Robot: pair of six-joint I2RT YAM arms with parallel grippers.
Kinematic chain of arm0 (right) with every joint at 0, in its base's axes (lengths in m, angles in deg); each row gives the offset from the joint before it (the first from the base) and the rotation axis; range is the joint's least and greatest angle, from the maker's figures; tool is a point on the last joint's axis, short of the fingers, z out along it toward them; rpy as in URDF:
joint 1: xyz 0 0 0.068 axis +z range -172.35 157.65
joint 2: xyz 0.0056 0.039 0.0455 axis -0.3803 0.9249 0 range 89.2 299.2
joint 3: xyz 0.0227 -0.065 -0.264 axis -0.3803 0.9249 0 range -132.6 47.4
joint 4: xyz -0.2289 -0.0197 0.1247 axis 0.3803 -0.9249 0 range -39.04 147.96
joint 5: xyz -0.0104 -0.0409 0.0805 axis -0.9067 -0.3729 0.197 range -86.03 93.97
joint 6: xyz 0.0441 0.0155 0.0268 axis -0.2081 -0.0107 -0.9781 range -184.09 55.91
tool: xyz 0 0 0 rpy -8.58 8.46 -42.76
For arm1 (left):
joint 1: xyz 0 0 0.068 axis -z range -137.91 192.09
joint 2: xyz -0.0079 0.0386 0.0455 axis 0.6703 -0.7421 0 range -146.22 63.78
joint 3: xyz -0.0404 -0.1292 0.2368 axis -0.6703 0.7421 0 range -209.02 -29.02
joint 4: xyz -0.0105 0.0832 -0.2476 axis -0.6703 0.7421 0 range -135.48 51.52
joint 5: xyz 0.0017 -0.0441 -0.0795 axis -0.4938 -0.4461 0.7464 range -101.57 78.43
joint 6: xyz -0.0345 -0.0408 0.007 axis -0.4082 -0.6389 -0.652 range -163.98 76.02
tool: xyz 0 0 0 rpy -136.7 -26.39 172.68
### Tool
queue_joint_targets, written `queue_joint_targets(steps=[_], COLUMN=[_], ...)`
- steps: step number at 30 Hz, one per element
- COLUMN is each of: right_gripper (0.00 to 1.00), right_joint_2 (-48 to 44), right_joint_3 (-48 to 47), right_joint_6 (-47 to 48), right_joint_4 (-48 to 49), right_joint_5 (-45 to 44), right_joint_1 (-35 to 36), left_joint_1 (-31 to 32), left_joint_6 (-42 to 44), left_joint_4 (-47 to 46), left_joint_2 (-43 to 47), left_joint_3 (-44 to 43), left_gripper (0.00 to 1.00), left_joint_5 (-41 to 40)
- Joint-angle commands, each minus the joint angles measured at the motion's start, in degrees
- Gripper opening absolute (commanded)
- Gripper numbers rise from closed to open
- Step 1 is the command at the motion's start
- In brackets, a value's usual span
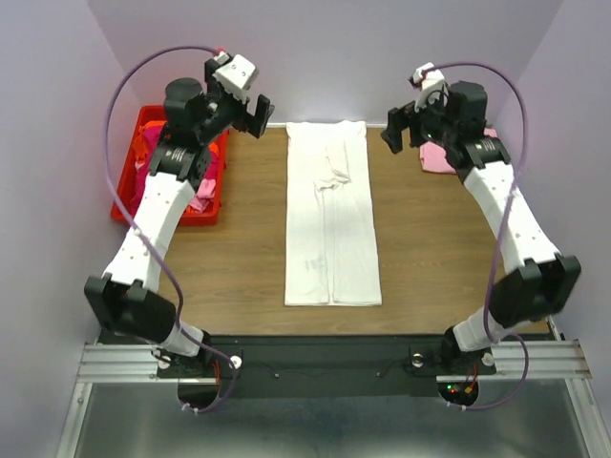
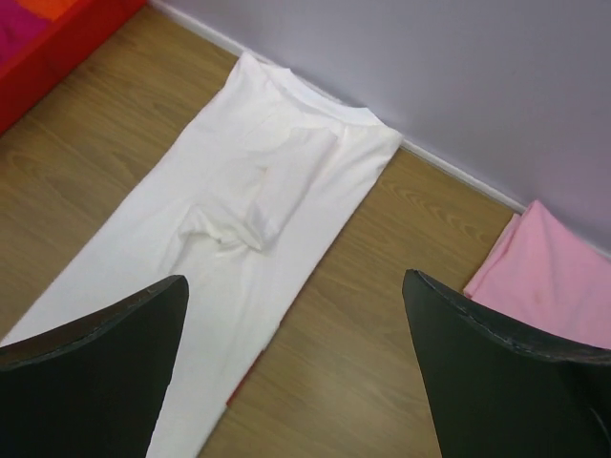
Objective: Fold and stack the t-shirts
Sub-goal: Fold the tshirt
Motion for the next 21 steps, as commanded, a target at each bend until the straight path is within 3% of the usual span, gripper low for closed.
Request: queue_joint_targets(steps=[1, 4, 6, 8, 11, 15, 21], right_gripper=[1.00, 1.00, 1.00, 1.00, 1.00, 0.86, 0.75], right_joint_2=[-7.4, -12.6, -15.4, -18.1, -23.5, -26.0, -26.3], right_joint_3=[7.2, 11.5, 17.5, 23.6, 33.9, 42.1, 48.4], right_joint_6=[14.6, 19.7, 22.4, 23.8, 25.8, 29.2, 31.0], right_joint_4=[-9.7, -19.8, -26.7, -29.1, -29.0, -28.6, -25.2], right_joint_5=[8.2, 10.7, 10.0, 7.4, 8.9, 9.8, 8.9], right_joint_1=[-0.1, 1.7, 4.9, 9.4, 10.6, 12.4, 15.8], left_joint_1=[0.0, 0.1, 1.0, 2.8, 5.7, 11.0, 21.1], left_joint_6=[11.2, 18.6, 27.1, 34.2, 43.5, 46.8, 41.0], left_joint_4=[9.1, 17.3, 21.7, 24.3, 27.2, 26.1, 16.9], left_joint_2=[4.0, 9.6, 15.7, 20.1, 28.9, 38.1, 40.1], left_joint_3=[6.5, 12.1, 21.1, 31.4, 44.8, 56.7, 66.2], left_gripper=[0.99, 0.99, 0.98, 0.97, 0.88, 0.76, 0.61], left_joint_5=[5.5, 11.1, 13.1, 11.3, 9.8, 11.0, 9.4])
